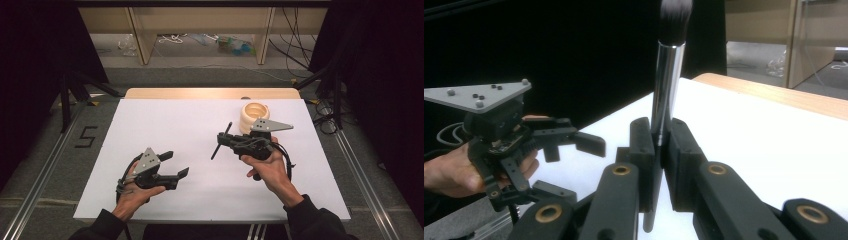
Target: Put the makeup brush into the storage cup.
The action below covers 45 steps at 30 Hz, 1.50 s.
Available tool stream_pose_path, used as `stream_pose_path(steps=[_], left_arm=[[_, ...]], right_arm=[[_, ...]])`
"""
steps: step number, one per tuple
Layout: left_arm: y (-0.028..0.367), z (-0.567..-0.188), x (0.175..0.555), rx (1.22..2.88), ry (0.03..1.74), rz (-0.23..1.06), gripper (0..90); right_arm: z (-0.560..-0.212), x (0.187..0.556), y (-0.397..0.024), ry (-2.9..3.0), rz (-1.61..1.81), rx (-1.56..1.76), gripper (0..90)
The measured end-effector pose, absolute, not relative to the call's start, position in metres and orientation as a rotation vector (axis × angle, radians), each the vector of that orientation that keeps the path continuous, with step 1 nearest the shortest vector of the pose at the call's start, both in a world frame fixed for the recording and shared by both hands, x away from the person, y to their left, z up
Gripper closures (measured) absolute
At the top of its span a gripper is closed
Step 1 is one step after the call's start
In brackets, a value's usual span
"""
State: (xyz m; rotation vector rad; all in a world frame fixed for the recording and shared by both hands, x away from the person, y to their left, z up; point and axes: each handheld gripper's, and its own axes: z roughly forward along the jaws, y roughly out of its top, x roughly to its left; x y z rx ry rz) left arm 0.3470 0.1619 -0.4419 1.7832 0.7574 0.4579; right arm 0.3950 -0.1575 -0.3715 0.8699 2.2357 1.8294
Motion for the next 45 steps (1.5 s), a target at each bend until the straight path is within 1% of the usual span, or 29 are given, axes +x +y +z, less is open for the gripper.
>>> stream_pose_path(steps=[25,40,45], left_arm=[[0.185,-0.443,0.340,1.765,0.775,0.510,20.5],[0.190,-0.443,0.336,1.776,0.783,0.526,20.3],[0.190,-0.443,0.336,1.772,0.789,0.521,18.5]], right_arm=[[-0.365,0.405,-0.177,2.171,1.799,0.892,83.7],[-0.355,0.415,-0.195,2.147,1.633,0.882,83.7],[-0.354,0.423,-0.203,2.156,1.581,0.923,83.7]])
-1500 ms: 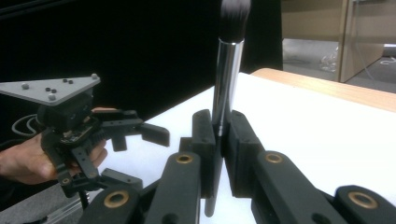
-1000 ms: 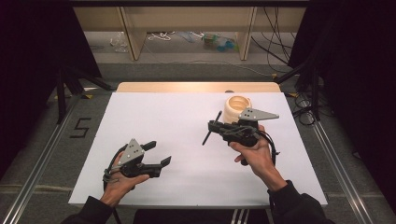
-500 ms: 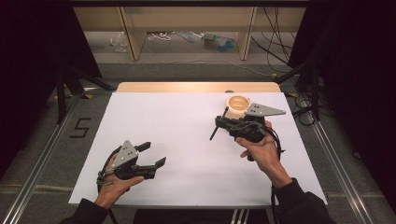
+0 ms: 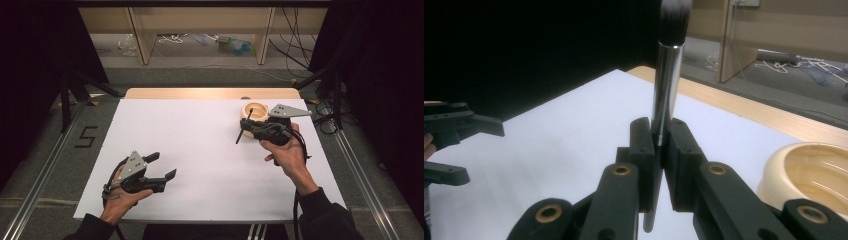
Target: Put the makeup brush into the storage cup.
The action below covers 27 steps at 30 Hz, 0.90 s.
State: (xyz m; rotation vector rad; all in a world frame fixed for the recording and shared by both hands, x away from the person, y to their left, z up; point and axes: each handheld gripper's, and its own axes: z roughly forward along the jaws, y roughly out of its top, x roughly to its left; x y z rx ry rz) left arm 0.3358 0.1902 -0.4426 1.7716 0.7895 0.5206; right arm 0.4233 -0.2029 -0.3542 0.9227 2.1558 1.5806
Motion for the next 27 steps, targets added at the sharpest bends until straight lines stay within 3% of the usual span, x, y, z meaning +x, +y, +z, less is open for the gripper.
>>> stream_pose_path(steps=[27], left_arm=[[0.190,-0.442,0.337,1.762,0.786,0.529,17.3]], right_arm=[[-0.347,0.466,-0.232,2.061,1.451,1.044,83.7]])
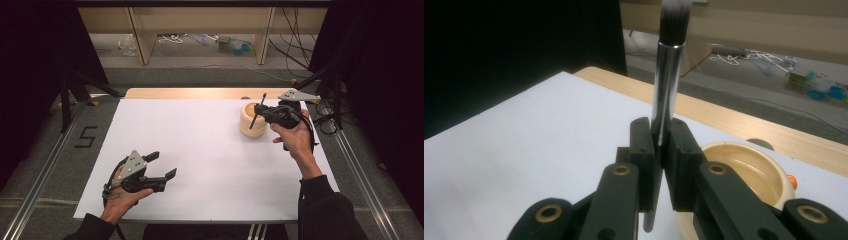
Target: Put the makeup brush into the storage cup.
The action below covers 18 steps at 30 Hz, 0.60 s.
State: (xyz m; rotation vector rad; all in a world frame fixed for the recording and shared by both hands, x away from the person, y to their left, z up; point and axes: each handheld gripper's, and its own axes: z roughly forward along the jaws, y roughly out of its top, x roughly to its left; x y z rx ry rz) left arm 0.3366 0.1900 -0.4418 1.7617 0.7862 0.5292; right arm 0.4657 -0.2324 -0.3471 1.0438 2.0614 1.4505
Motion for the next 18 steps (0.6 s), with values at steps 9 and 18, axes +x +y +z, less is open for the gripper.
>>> stream_pose_path(steps=[9,18], left_arm=[[0.190,-0.441,0.338,1.749,0.784,0.528,17.3],[0.189,-0.442,0.338,1.755,0.785,0.529,17.3]], right_arm=[[-0.346,0.479,-0.240,2.036,1.433,1.086,83.7],[-0.346,0.489,-0.245,2.022,1.414,1.133,83.7]])
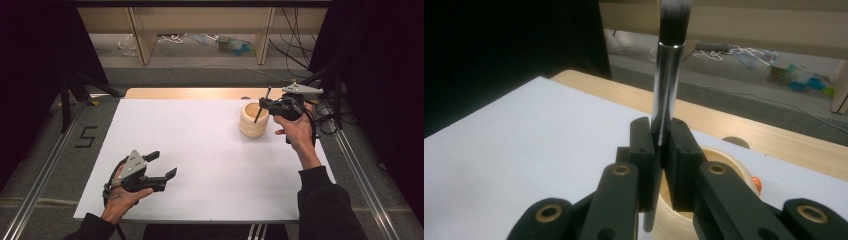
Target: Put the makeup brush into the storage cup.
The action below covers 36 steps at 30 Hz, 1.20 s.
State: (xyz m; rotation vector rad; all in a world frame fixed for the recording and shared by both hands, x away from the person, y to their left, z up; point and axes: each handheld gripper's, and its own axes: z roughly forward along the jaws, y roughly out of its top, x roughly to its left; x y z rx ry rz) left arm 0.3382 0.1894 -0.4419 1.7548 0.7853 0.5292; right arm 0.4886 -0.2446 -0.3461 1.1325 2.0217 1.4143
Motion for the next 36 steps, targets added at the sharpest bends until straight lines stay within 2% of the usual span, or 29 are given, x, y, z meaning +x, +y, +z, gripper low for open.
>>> stream_pose_path(steps=[7,17,36], left_arm=[[0.189,-0.442,0.338,1.756,0.782,0.528,17.3],[0.189,-0.442,0.338,1.756,0.782,0.527,17.2],[0.189,-0.442,0.338,1.754,0.782,0.525,17.2]], right_arm=[[-0.349,0.495,-0.250,2.011,1.412,1.159,83.7],[-0.335,0.507,-0.251,1.983,1.373,1.158,83.7],[-0.341,0.527,-0.254,1.941,1.377,1.242,83.6]])
